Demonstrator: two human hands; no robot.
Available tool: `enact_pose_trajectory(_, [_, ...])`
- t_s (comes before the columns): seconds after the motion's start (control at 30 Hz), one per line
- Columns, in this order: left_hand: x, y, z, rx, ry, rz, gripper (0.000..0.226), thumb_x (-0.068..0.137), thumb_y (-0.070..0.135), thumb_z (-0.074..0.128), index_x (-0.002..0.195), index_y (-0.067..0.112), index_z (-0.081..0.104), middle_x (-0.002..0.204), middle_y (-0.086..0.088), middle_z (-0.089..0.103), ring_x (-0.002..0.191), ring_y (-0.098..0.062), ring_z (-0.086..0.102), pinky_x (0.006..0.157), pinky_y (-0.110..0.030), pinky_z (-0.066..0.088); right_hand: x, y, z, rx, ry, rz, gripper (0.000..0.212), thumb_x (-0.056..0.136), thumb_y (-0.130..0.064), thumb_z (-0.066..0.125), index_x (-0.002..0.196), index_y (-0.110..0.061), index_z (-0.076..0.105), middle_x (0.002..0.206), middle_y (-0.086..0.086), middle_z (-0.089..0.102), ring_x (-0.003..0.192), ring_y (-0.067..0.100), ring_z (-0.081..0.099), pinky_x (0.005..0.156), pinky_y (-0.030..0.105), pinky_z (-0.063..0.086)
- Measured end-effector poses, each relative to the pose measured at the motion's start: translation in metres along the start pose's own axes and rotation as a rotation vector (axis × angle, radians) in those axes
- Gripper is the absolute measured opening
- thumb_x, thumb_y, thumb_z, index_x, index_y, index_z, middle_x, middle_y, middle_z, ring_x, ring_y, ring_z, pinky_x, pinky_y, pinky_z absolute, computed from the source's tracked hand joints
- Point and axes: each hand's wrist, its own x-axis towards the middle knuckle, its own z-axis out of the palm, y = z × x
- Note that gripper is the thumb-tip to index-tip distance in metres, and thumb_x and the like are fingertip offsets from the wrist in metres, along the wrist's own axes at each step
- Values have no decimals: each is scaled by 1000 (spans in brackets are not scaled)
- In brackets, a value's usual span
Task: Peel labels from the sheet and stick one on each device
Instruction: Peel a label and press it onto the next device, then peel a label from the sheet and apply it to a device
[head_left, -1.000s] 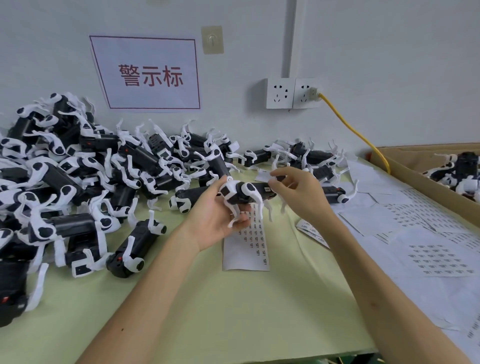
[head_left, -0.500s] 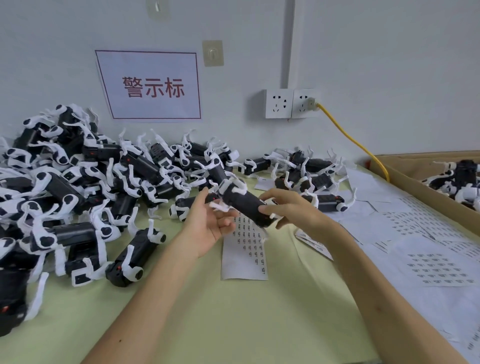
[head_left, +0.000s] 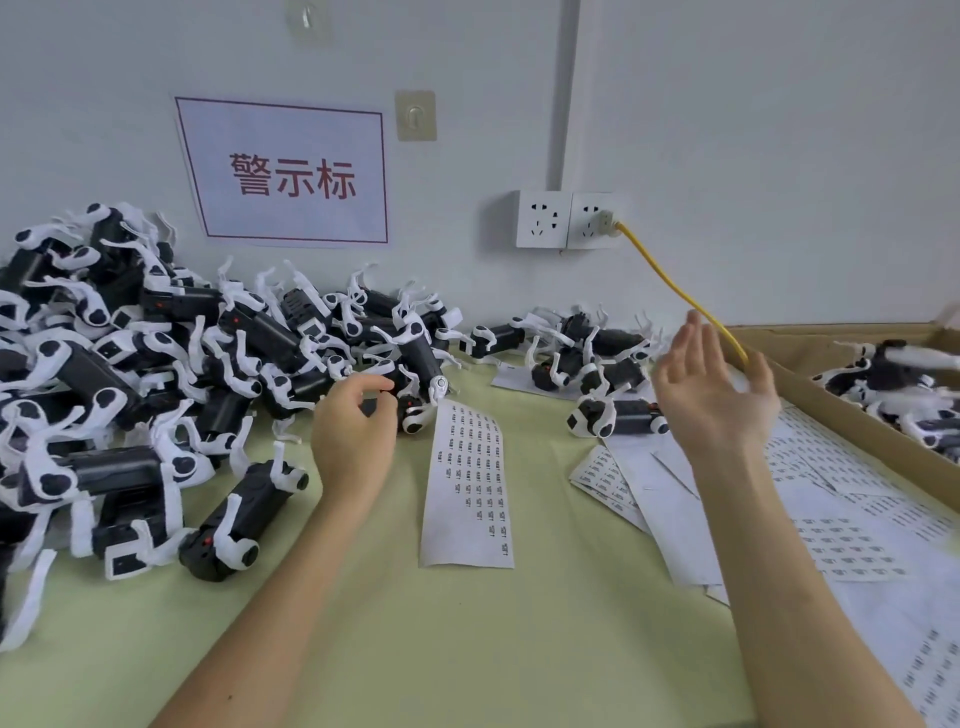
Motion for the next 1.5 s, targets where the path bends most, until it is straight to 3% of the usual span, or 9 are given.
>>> enact_pose_trajectory(0.2, [5, -19, -3, 829, -238, 160, 56, 93, 31, 65, 147, 23, 51, 156, 2, 44, 142, -24, 33, 107, -50, 34, 1, 52, 10, -699, 98, 104, 23, 97, -23, 53, 110, -11, 67, 80, 1, 66, 60, 15, 52, 58, 24, 41])
enact_pose_trajectory(0.33, [4, -22, -2, 857, -200, 147, 54, 90, 24, 67, 143, 25, 54, 151, 1, 48, 131, -28, 40, 104, -47, 33, -11, 89, -1, -1224, 55, -2, 16, 94, -9, 56, 91, -13, 71, 64, -3, 64, 54, 12, 54, 54, 22, 42])
enact_pose_trajectory(0.53, [6, -22, -1, 827, -117, 135, 48, 86, 20, 72, 131, 30, 62, 126, 0, 53, 115, -27, 49, 94, -40, 36, -35, 126, -17, -1807, -386, -203, 23, 94, -4, 56, 89, -22, 70, 67, -3, 66, 51, 5, 52, 47, 16, 40])
enact_pose_trajectory(0.87, [13, -24, -10, 436, -45, 76, 24, 87, 2, 71, 98, 24, 74, 103, -1, 59, 91, -21, 62, 65, -23, 39, -49, 141, -29, -1954, -577, -136, 23, 90, -11, 55, 89, -29, 70, 57, -15, 56, 51, 7, 46, 55, 32, 44])
enact_pose_trajectory(0.97, [13, -17, -10, 154, -97, 52, 25, 88, -2, 64, 81, 21, 73, 82, 2, 66, 70, -11, 61, 60, -20, 43, -49, 141, -27, -1990, -602, -197, 22, 90, -12, 58, 92, -29, 70, 79, -13, 64, 68, 9, 58, 67, 40, 54])
enact_pose_trajectory(1.07, [10, -11, -8, 7, -121, 29, 20, 91, 3, 60, 85, 19, 70, 68, -2, 67, 54, -28, 62, 56, -32, 46, -47, 142, -29, -2022, -623, -216, 25, 89, -11, 62, 107, -28, 67, 96, -14, 58, 79, 8, 59, 75, 40, 54])
enact_pose_trajectory(1.27, [9, 0, -13, -150, -18, 54, 25, 94, -1, 55, 86, 18, 68, 52, -15, 55, 42, -19, 40, 38, -27, 35, -44, 144, -36, -2101, -772, -140, 56, 88, -19, 71, 139, -31, 54, 134, -15, 48, 116, 6, 53, 86, 10, 39])
enact_pose_trajectory(1.37, [7, 6, -14, -239, -14, 19, 25, 96, -1, 54, 89, 19, 68, 49, -8, 57, 43, -17, 49, 37, -25, 44, -47, 146, -35, -2137, -865, -134, 67, 83, -15, 73, 144, -29, 51, 148, -10, 42, 129, 16, 49, 104, 30, 43])
enact_pose_trajectory(1.5, [11, 9, -15, -396, -23, -178, 20, 97, 1, 57, 94, 16, 70, 46, 3, 54, 39, -10, 44, 35, -20, 31, -47, 145, -32, -2117, -860, -250, 66, 75, -1, 71, 137, -22, 60, 150, 0, 43, 131, 25, 49, 101, 32, 43])
